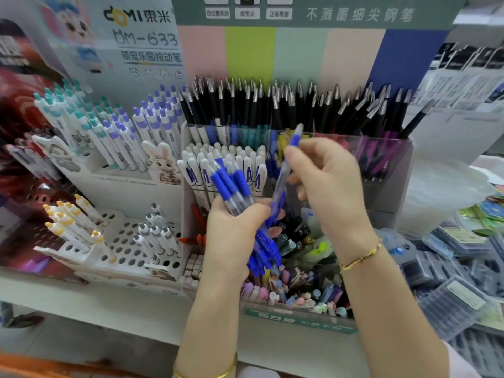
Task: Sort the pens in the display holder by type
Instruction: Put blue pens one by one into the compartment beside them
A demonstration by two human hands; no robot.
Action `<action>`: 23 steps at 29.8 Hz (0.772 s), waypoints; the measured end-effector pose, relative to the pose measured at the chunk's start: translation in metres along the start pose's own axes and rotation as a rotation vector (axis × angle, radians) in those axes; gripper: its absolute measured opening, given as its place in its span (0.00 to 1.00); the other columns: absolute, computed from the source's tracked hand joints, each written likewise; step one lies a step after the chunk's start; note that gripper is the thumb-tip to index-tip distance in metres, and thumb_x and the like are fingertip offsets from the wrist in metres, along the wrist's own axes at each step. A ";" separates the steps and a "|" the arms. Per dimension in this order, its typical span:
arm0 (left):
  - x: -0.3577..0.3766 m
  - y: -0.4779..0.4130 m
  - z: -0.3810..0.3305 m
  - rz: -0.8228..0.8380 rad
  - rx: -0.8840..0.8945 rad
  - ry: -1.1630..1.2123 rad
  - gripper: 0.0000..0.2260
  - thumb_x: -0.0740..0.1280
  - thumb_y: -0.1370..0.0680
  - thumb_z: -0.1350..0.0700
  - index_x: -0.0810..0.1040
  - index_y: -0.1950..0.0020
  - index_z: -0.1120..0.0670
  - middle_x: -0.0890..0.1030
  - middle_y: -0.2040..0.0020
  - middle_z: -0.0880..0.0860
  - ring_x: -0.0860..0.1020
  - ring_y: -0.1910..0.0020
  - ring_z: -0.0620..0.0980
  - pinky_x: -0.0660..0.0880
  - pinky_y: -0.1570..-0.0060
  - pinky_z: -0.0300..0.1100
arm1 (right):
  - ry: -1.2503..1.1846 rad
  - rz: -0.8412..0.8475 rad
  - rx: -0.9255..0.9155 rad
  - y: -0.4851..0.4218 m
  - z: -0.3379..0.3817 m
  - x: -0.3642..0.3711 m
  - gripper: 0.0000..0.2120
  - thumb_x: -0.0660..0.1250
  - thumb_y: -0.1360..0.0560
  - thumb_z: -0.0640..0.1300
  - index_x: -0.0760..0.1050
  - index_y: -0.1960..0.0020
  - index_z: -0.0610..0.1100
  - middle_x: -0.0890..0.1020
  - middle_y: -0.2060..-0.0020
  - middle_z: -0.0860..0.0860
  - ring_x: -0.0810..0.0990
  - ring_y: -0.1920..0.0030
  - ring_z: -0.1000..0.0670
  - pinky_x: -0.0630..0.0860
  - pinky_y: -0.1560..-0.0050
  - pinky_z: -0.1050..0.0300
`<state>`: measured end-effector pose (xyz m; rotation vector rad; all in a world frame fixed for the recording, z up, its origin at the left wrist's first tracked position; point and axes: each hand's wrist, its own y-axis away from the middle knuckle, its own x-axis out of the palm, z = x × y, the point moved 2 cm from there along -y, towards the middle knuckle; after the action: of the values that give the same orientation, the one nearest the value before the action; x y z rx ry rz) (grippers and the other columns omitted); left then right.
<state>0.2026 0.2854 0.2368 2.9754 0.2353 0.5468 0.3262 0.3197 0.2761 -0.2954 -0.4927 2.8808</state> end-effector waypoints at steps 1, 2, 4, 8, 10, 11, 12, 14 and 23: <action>-0.003 -0.002 0.001 -0.036 0.000 0.003 0.08 0.65 0.26 0.70 0.74 0.51 0.60 0.82 0.59 0.58 0.84 0.63 0.53 0.81 0.64 0.48 | -0.023 -0.094 -0.024 -0.004 0.001 -0.004 0.03 0.66 0.24 0.42 0.75 0.56 0.49 0.79 0.64 0.53 0.75 0.67 0.57 0.71 0.66 0.64; -0.005 -0.002 0.000 -0.061 -0.001 0.009 0.08 0.66 0.26 0.70 0.73 0.51 0.60 0.82 0.60 0.58 0.83 0.65 0.52 0.80 0.66 0.46 | -0.029 -0.179 -0.056 -0.007 0.003 -0.009 0.04 0.65 0.23 0.43 0.74 0.56 0.50 0.79 0.64 0.52 0.75 0.66 0.55 0.72 0.65 0.61; -0.008 -0.003 -0.001 -0.083 0.006 0.012 0.08 0.67 0.26 0.69 0.72 0.52 0.59 0.80 0.62 0.57 0.81 0.70 0.49 0.78 0.69 0.44 | 0.025 -0.282 -0.142 -0.012 0.005 -0.013 0.04 0.64 0.23 0.43 0.72 0.56 0.50 0.78 0.64 0.53 0.76 0.64 0.53 0.73 0.62 0.59; -0.007 -0.001 -0.006 -0.039 0.041 -0.021 0.12 0.67 0.27 0.68 0.72 0.47 0.56 0.80 0.59 0.57 0.78 0.72 0.47 0.77 0.70 0.42 | 0.365 -0.254 -0.219 -0.012 -0.007 -0.005 0.03 0.66 0.24 0.43 0.77 0.53 0.43 0.80 0.60 0.50 0.78 0.57 0.49 0.76 0.55 0.52; -0.004 0.001 -0.006 0.018 0.042 -0.024 0.15 0.66 0.26 0.69 0.71 0.41 0.60 0.81 0.60 0.56 0.78 0.71 0.48 0.77 0.69 0.43 | 0.543 -0.166 -0.161 -0.012 -0.020 0.001 0.07 0.67 0.25 0.45 0.79 0.52 0.41 0.82 0.57 0.47 0.79 0.55 0.46 0.76 0.54 0.49; -0.003 0.002 -0.005 0.048 0.040 -0.026 0.15 0.65 0.26 0.69 0.71 0.40 0.62 0.81 0.62 0.55 0.78 0.71 0.48 0.77 0.69 0.43 | 0.642 -0.129 -0.124 -0.011 -0.025 0.003 0.08 0.67 0.25 0.46 0.79 0.51 0.42 0.82 0.57 0.47 0.79 0.54 0.45 0.75 0.55 0.51; -0.002 0.002 -0.004 0.079 0.036 -0.031 0.15 0.65 0.26 0.70 0.71 0.39 0.64 0.80 0.63 0.54 0.78 0.71 0.47 0.77 0.70 0.42 | 0.743 -0.098 -0.084 -0.011 -0.029 0.005 0.09 0.67 0.24 0.48 0.79 0.51 0.42 0.82 0.56 0.47 0.79 0.54 0.45 0.73 0.57 0.54; -0.001 0.003 -0.002 0.137 0.021 -0.040 0.13 0.66 0.26 0.70 0.71 0.42 0.65 0.77 0.64 0.55 0.78 0.70 0.48 0.76 0.70 0.40 | 0.884 -0.055 -0.021 -0.010 -0.033 0.007 0.11 0.65 0.24 0.50 0.78 0.51 0.43 0.81 0.54 0.47 0.77 0.52 0.44 0.67 0.60 0.56; 0.006 0.001 0.004 0.261 -0.007 -0.038 0.14 0.66 0.33 0.63 0.73 0.48 0.60 0.78 0.66 0.50 0.79 0.68 0.47 0.77 0.68 0.42 | 0.260 0.085 0.030 -0.002 -0.013 -0.004 0.15 0.64 0.23 0.49 0.80 0.60 0.39 0.81 0.67 0.48 0.76 0.66 0.55 0.73 0.63 0.58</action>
<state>0.2096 0.2854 0.2354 3.0248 -0.1613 0.5138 0.3333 0.3244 0.2651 -0.6906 -0.3982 2.8671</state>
